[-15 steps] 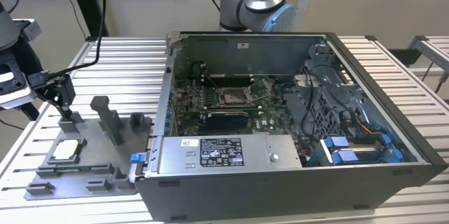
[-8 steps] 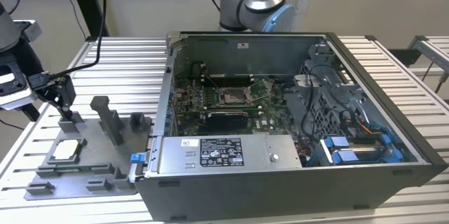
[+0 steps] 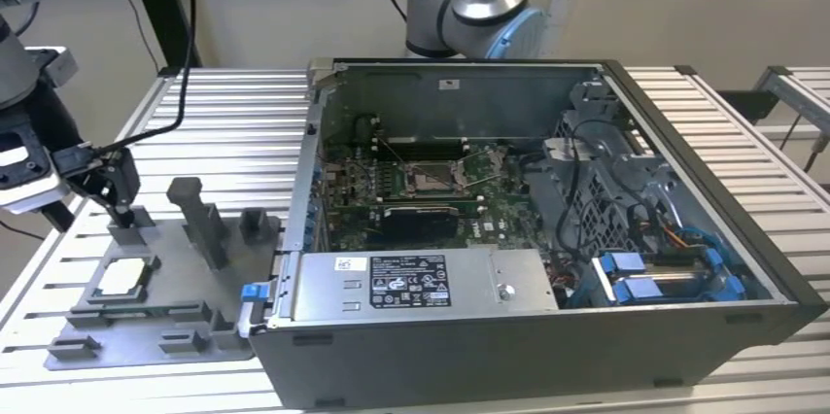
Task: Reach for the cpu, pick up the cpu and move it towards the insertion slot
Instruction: 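Pick up the cpu and move it towards the insertion slot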
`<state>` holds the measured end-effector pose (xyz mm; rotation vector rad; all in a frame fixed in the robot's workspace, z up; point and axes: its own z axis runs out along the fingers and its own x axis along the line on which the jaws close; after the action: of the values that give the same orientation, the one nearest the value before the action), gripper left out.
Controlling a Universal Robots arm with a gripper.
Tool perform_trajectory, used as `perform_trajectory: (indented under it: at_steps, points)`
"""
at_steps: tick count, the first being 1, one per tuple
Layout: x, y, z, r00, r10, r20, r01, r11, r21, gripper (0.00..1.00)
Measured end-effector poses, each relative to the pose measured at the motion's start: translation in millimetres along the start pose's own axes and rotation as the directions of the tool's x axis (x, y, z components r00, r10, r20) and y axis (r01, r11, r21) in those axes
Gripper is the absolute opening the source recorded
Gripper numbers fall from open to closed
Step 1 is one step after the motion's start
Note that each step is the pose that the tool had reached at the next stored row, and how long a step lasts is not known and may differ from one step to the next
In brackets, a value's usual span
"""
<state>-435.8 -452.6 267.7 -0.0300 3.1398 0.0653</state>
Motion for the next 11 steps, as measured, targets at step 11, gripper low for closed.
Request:
perform_trajectory:
  at_steps: [11]
  points:
    - [0.2, -6.5, 7.2, 1.0, 0.001, -0.0001, -0.001, 1.0, 0.0001, 1.0]
